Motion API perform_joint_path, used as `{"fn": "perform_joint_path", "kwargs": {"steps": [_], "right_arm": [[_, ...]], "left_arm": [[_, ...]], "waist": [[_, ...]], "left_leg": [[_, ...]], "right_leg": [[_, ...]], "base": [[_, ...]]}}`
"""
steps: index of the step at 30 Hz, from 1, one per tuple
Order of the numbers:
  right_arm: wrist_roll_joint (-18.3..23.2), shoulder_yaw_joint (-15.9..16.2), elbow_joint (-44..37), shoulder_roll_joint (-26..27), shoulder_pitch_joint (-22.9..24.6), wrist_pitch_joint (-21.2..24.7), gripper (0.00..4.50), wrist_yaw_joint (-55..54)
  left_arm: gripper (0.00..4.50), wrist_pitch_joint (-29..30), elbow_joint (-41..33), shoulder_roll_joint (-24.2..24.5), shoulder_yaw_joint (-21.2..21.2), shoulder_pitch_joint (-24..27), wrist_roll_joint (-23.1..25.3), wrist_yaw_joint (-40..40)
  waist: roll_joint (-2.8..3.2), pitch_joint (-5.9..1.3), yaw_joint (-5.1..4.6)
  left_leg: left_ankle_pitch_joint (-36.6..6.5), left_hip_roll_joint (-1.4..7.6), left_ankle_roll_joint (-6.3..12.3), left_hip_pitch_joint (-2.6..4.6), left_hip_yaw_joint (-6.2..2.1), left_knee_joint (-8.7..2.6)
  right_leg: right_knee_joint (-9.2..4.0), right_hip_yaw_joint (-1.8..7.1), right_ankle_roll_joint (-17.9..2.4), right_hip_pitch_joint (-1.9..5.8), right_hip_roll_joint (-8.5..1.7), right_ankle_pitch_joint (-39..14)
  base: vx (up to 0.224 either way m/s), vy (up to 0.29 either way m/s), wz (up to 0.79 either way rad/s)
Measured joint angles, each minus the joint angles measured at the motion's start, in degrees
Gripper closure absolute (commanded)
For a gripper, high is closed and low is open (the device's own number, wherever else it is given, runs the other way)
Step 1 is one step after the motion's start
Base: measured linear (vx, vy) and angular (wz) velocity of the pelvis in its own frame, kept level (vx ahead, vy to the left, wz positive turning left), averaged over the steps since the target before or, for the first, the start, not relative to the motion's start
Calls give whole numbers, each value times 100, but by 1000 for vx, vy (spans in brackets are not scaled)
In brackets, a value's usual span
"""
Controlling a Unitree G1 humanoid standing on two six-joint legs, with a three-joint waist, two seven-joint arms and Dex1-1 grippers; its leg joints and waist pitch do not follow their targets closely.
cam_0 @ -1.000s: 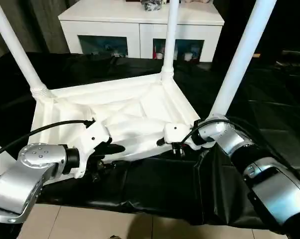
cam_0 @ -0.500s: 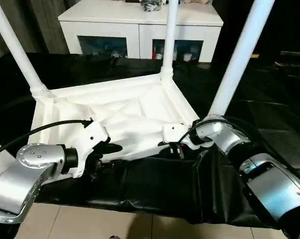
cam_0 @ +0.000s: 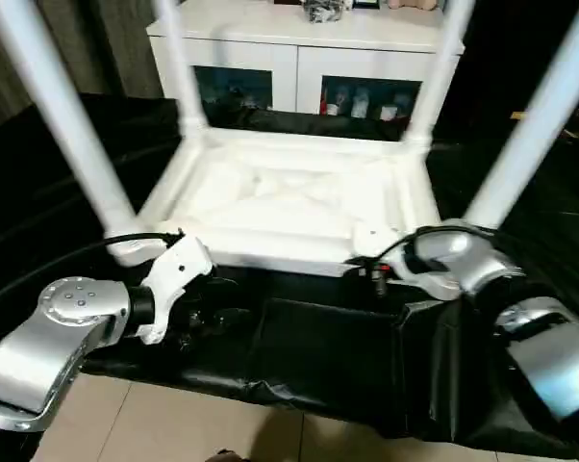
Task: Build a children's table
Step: Rotate table base
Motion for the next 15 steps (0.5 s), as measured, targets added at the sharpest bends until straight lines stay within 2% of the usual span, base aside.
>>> {"fn": "perform_joint_path", "kwargs": {"steps": [2,6,11,15], "right_arm": [[71,-151,-82,-167,170,-178,449,113],[192,-253,-230,-429,399,-465,449,353],[157,-290,-229,-719,606,-1017,449,243],[29,-296,-152,-871,662,-1179,449,-68]], "left_arm": [[199,-41,50,-11,-40,-9,1,26],[199,-126,190,-13,-43,-16,20,52],[199,-249,360,20,-25,1,40,154],[199,-302,476,92,44,55,42,164]], "waist": [[0,0,-19],[1,-1,-59],[15,0,-11],[17,1,-9]], "left_leg": [[-1,0,2,-3,0,5],[-1,1,3,-4,-1,6],[-1,4,3,-4,-4,6],[-1,2,3,-6,-4,7]], "right_leg": [[-5,0,-1,1,0,0],[-4,-1,-1,-2,1,0],[-2,-10,-1,2,-1,-1],[-2,-5,-1,11,-2,0]], "base": [[0,0,0],[0,0,0],[0,0,0],[0,0,0]]}}
